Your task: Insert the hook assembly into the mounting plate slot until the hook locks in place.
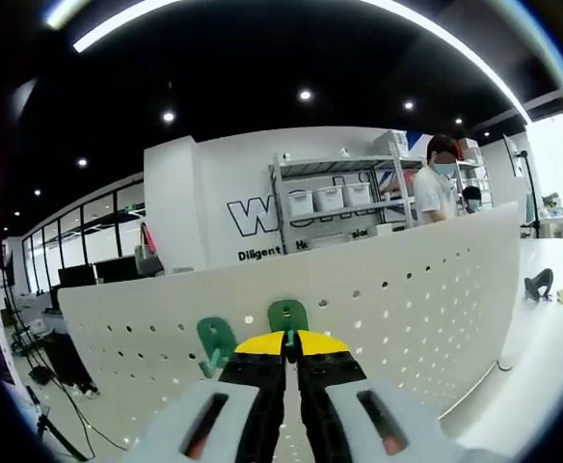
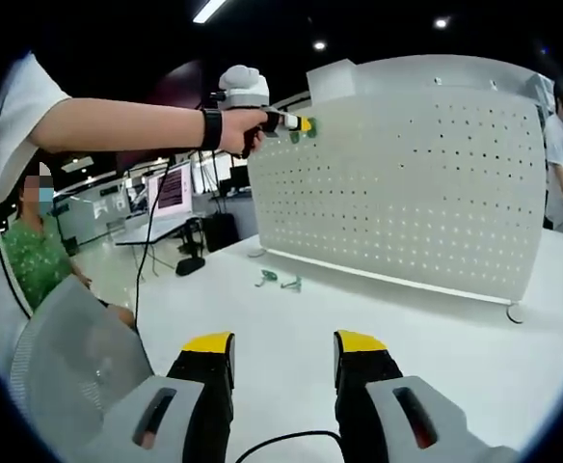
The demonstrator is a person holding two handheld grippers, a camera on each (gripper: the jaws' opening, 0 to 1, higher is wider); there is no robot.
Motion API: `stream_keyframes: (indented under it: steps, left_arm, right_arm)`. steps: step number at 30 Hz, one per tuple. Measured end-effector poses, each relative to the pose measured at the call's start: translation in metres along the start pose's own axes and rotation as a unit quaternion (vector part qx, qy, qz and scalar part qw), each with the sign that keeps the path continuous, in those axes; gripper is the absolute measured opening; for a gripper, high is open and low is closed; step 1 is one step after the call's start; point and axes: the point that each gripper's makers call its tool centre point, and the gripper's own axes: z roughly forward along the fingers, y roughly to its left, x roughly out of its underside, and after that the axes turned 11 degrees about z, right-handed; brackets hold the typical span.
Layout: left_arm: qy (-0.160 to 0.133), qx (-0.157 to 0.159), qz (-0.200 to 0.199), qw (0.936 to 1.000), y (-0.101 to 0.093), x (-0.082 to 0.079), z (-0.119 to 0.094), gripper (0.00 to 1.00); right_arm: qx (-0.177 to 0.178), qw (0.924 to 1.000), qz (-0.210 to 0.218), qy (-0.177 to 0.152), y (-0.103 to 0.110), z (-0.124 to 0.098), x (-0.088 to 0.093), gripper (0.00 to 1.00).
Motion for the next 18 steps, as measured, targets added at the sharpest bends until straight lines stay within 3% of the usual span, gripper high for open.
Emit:
stream_keyframes:
  steps: [18]
  left_arm:
    - [0.032, -0.007, -0.042, 0.9986, 0.004, 0.0033, 0.0045, 0.03]
  right_arm:
    - [-0.003, 1.0, 0.001, 0.003, 0.0025, 0.0004, 0.0025, 0.41]
